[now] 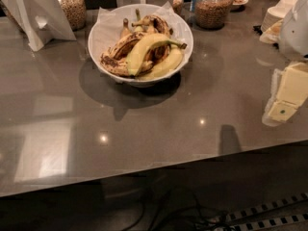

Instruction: Pick banana from white bowl

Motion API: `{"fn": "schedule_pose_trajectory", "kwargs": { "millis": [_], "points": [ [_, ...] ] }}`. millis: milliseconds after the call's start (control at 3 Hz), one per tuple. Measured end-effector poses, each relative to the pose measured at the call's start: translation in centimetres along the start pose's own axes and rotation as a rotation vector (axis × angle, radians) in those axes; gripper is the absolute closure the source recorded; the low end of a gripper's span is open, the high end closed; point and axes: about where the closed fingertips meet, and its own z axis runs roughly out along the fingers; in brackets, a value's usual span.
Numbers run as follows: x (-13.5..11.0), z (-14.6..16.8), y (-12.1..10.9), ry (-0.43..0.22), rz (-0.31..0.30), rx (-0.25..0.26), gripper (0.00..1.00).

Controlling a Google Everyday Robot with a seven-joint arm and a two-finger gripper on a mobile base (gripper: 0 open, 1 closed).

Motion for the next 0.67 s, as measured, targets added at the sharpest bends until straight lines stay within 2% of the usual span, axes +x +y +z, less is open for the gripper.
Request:
{"fn": "schedule_pose_trajectory", "kwargs": {
  "millis": [333,667],
  "points": [
    [-0.01,0.0,0.0,0.0,0.0,0.0,0.0],
    [-0.47,-0.2,-0.17,-0.014,-0.02,0.025,0.0]
  ]
}}
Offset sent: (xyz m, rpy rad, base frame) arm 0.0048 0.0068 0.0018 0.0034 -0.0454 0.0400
